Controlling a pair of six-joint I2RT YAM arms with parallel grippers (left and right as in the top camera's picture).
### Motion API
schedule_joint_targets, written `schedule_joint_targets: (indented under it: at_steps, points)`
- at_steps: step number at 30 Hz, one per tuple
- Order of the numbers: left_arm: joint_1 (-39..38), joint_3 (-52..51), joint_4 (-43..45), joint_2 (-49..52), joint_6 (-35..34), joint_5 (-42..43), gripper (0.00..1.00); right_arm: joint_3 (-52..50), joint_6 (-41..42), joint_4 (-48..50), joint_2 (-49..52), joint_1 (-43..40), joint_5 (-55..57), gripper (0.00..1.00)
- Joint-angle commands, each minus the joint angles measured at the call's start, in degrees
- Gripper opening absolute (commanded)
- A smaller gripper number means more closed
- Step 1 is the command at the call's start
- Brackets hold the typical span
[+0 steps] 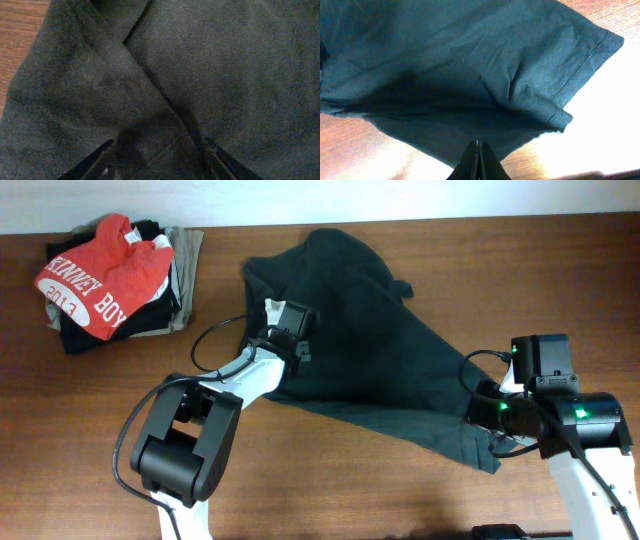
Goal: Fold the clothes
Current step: 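Grasp the T-shirt's left edge with the left gripper, then lift the T-shirt with both grippers and shake it out in the air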
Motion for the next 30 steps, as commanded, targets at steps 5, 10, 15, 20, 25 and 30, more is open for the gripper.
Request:
schedule_joint_targets:
  at_steps: [5, 10, 15, 20, 25, 30]
  points:
    - [0.33, 1.14, 0.11, 0.83, -0.13, -1.84, 0.4, -0.26, -0.39, 0.22, 3.19, 0.31, 0.13, 0.04]
    - [0.35, 1.14, 0.04, 0.81, -0.13, -1.95, 0.16, -0.26, -0.39, 1.01, 4.59, 0.31, 0.11, 0.04]
    - [0.35, 1.14, -0.07, 0.81, -0.13, -1.97, 0.01, -0.26, -0.37, 1.03, 4.59, 0.31, 0.11, 0.04]
    - [0.35, 1.18, -0.61, 0.11, 0.04, -2.03, 0.01, -0.26, 1.16, 1.42, 4.57, 0.31, 0.11, 0.04]
    - [0.35, 1.18, -6.67, -8.11, 1.18, -3.54, 0.01, 0.15, 1.16, 1.62, 3.15, 0.31, -0.07, 0.04]
    - [0.42, 1.18, -12.48, -18.78, 2.01, -3.54, 0.01, 2.29, 1.11, 1.16, -3.06, 0.31, -0.07, 0.04]
